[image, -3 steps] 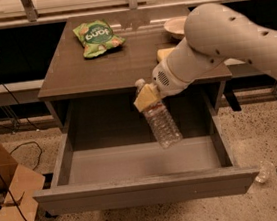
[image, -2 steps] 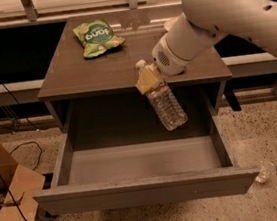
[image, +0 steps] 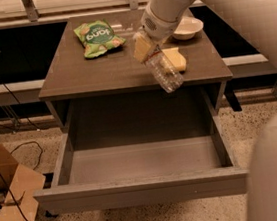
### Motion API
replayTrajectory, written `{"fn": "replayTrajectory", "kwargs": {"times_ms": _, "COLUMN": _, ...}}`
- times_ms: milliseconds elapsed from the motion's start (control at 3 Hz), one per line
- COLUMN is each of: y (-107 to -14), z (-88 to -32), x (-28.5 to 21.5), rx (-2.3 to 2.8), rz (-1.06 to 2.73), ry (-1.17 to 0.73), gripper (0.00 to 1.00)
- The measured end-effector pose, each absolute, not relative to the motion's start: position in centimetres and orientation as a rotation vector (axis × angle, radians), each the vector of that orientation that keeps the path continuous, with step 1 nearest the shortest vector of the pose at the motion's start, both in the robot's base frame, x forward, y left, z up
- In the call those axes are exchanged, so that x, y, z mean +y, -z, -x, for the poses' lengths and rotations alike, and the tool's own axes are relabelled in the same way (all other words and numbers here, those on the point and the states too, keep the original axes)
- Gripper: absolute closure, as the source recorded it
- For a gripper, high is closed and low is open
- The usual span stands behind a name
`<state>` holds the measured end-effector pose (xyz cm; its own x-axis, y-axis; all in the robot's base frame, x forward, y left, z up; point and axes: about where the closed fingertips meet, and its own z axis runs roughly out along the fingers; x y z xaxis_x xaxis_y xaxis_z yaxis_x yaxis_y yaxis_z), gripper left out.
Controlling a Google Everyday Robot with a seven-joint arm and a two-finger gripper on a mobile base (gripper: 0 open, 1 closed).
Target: Pick water bottle from top drawer and place on counter
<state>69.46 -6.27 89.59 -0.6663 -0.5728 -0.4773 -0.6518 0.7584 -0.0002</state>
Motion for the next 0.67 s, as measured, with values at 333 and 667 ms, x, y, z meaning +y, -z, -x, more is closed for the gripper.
{"fn": "replayTrajectory", "kwargs": {"times_ms": 333, "y": -88.8, "z": -73.5, "x": -5.4, "rx": 2.519, "rz": 0.923, "ry": -0.243, "gripper": 1.0}}
{"fn": "replayTrajectory", "kwargs": {"times_ms": 667, "y": -88.5, "z": -76.2, "x": -4.1, "rx": 2.505, "rz": 0.906, "ry": -0.287, "gripper": 0.82}}
